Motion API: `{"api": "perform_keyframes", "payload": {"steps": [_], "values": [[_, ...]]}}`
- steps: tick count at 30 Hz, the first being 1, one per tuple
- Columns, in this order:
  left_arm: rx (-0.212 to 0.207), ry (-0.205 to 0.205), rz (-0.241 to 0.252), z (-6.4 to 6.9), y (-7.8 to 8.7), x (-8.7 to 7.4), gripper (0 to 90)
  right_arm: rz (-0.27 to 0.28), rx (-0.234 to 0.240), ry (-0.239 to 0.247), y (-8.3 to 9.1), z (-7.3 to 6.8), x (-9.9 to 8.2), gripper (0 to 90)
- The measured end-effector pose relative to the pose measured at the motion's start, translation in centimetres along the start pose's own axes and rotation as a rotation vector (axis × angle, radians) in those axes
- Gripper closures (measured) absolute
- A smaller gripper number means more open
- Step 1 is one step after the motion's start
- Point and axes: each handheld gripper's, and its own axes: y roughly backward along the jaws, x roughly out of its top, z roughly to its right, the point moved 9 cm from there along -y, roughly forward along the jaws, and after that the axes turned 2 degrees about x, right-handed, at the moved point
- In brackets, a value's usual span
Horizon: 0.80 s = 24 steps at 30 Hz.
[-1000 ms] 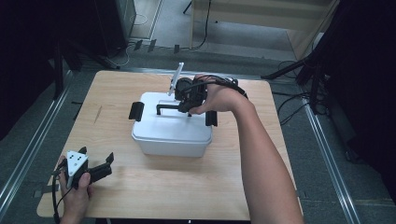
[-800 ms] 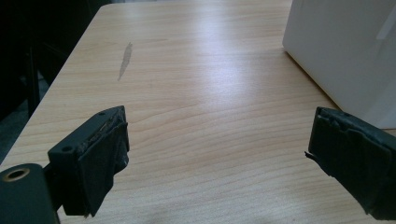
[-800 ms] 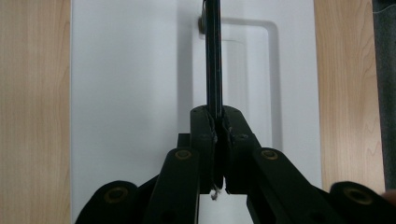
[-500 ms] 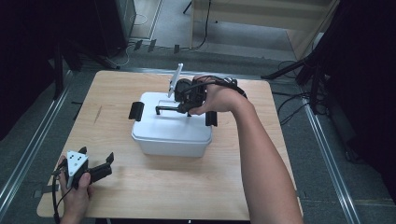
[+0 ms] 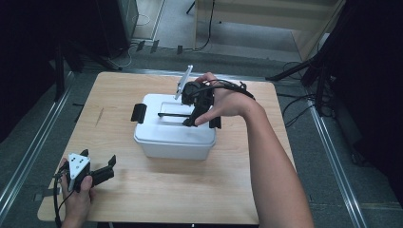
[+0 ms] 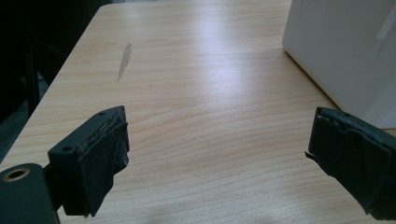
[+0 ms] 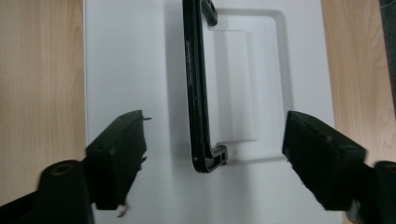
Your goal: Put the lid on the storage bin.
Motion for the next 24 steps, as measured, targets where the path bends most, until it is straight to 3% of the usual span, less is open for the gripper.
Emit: {"api": "perform_keyframes", "payload": {"steps": [2, 4, 15, 24], "values": [[0.000, -0.001, 0.000, 0.0, 0.0, 0.0, 5.8, 0.016, -0.007, -0.017, 0.5, 0.0, -0.1, 10.5], [0.001, -0.001, -0.001, 0.0, 0.0, 0.0, 5.9, 0.032, -0.014, -0.036, 0.8, 0.1, -0.2, 0.5], [0.002, -0.001, 0.001, 0.0, 0.0, 0.0, 5.8, 0.066, -0.056, -0.100, 1.6, 0.8, -2.8, 0.0], [0.003, -0.003, -0.002, 0.1, -0.1, 0.0, 5.8, 0.071, -0.061, -0.134, 2.5, 0.9, -5.3, 0.0]]}}
